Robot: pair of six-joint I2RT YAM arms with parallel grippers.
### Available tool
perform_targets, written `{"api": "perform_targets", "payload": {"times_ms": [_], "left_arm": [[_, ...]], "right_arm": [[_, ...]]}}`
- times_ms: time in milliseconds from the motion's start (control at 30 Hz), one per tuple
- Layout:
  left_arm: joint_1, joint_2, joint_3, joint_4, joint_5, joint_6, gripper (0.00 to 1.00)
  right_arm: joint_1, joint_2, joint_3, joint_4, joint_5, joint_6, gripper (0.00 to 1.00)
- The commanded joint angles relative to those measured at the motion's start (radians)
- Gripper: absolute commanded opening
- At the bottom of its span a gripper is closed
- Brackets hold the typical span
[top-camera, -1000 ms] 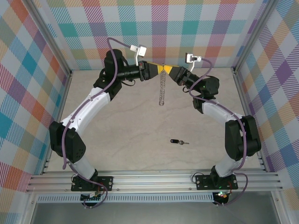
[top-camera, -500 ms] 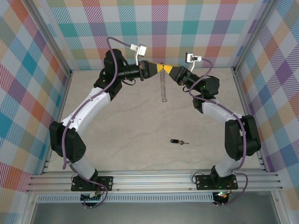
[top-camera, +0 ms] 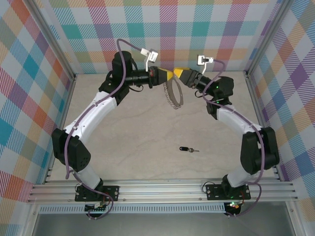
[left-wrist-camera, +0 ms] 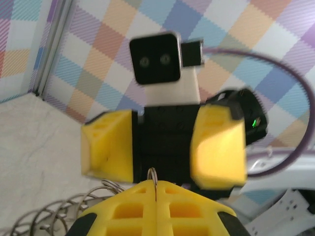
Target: Put the keys on the keyring
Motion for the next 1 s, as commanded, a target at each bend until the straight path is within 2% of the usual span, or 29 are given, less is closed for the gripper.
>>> {"api": "perform_targets", "payload": {"times_ms": [0, 200, 400, 500, 733, 967], "left_arm": [[-0.008, -0.010, 0.087, -0.181, 0.019, 0.212, 0.00], [-0.008, 0.046, 0.225, -0.481, 0.046, 0.416, 0.00], [-0.008, 0.113, 0.350, -0.683, 0.113, 0.551, 0.00], [-0.008, 0.137, 0.390, -0.740, 0.147, 0.586, 0.00], [-0.007, 0.150, 0.404, -0.753, 0.229, 0.601, 0.00], [-0.011, 0.161, 0.423, -0.753, 0.284, 0.591, 0.00]], "right_arm": [[-0.048, -0.127, 0.018, -0.298, -0.023, -0.178, 0.61], [-0.082, -0.231, 0.080, -0.756, -0.065, -0.451, 0.62], [-0.082, -0.257, 0.121, -0.966, -0.154, -0.640, 0.55], [-0.083, -0.256, 0.121, -0.988, -0.200, -0.685, 0.51], [-0.082, -0.246, 0.096, -0.953, -0.280, -0.705, 0.42], [-0.078, -0.221, 0.068, -0.833, -0.332, -0.629, 0.38]]}}
